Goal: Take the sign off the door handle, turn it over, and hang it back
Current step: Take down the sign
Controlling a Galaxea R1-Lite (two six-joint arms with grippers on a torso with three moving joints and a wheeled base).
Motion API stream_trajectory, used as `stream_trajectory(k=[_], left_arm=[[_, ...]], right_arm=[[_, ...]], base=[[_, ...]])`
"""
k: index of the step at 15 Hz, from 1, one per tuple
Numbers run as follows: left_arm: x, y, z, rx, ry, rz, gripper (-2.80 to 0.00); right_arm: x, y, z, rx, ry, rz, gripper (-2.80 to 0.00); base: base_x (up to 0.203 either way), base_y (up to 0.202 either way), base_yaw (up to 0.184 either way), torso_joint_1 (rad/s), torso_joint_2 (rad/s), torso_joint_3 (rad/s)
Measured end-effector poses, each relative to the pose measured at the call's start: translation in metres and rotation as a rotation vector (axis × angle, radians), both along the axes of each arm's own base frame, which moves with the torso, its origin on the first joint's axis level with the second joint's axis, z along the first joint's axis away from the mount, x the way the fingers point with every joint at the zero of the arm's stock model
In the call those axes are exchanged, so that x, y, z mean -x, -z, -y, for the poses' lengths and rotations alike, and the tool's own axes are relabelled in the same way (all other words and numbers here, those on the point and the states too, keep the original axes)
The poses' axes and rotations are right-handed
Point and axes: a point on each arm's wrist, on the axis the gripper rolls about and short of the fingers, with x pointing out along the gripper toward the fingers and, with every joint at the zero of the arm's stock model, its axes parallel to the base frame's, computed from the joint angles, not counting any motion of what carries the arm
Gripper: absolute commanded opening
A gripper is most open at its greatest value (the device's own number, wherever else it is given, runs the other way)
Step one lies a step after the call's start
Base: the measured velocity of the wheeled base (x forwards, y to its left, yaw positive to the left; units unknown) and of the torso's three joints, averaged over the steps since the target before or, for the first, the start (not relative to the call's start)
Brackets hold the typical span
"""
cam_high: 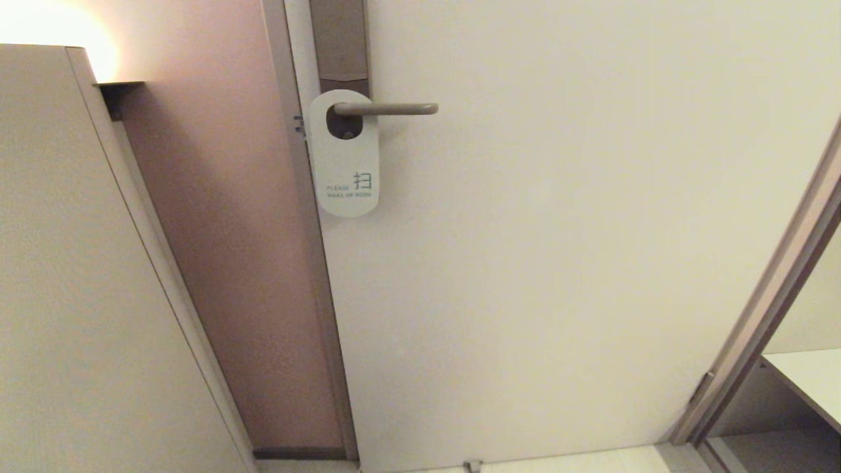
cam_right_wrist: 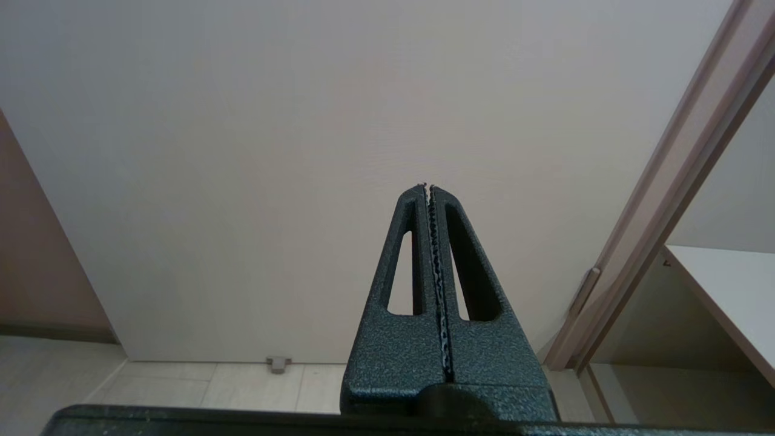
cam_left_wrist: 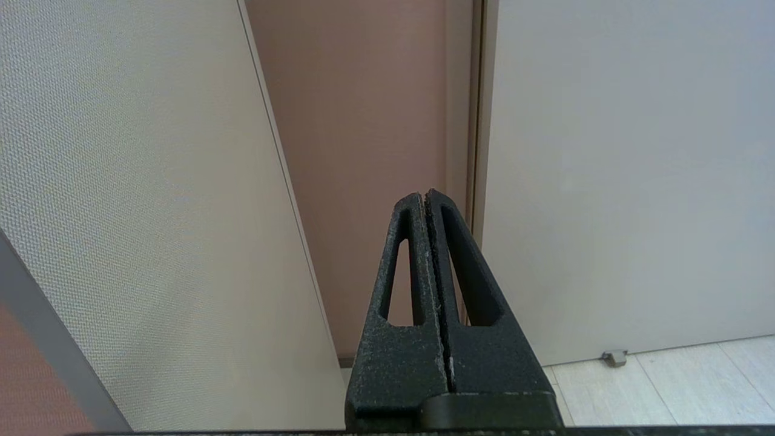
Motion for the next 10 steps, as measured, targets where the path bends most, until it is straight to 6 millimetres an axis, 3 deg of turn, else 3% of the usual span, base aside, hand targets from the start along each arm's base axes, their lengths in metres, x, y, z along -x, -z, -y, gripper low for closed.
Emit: stream_trajectory(k=[10], left_arm=[[0.0000, 0.0000, 0.0000, 0.000, 0.001, 0.000, -2.80]], right_arm=[[0.0000, 0.0000, 0.0000, 0.000, 0.000, 0.000, -2.80]], base=[[0.000, 0.000, 0.000, 0.000, 0.00, 0.000]])
